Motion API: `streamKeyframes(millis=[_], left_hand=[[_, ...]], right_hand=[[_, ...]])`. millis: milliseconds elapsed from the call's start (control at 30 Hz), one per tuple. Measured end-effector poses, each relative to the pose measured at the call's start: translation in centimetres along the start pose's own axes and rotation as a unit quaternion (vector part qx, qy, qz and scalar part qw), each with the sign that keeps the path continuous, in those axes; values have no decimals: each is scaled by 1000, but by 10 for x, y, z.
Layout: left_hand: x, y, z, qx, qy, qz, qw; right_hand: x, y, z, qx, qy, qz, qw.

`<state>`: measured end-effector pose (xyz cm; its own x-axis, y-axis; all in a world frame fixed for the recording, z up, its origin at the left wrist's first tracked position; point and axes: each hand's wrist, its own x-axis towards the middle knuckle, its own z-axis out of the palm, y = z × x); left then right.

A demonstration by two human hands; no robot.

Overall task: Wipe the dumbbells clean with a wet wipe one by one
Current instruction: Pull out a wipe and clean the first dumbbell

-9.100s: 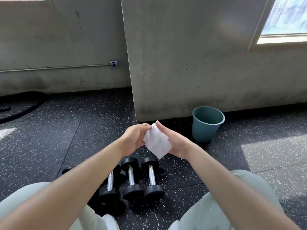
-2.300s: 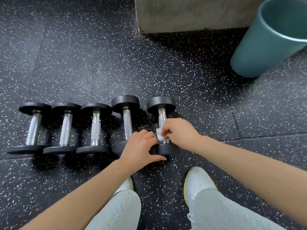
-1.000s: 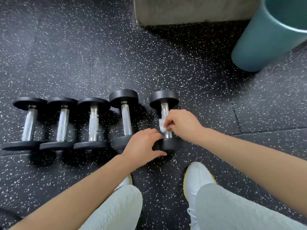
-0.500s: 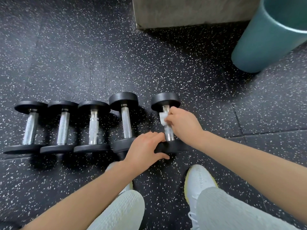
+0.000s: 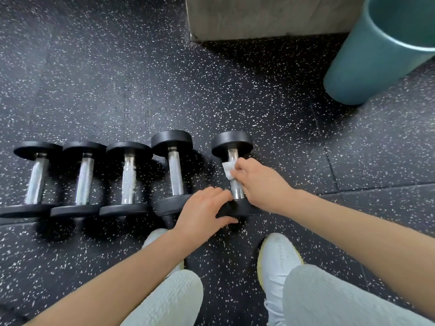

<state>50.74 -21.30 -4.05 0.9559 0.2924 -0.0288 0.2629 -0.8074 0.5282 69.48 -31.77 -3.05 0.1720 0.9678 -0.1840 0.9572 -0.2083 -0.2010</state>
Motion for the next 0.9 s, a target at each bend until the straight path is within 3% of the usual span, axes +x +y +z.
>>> streamKeyframes(millis=[333,467,733,900], left_hand=[[5,1,5,19,1,21,1000],[5,4,6,20,9,24,999],[7,10,10,16,13,28,999],[7,13,11,0,10,19,1000]], right_hand=[[9,15,5,39,39,-21,998],[-20,16,10,92,12,-39,995],[9,28,1,78,11,-5,997],[-29,17,6,83,12,-44,995]])
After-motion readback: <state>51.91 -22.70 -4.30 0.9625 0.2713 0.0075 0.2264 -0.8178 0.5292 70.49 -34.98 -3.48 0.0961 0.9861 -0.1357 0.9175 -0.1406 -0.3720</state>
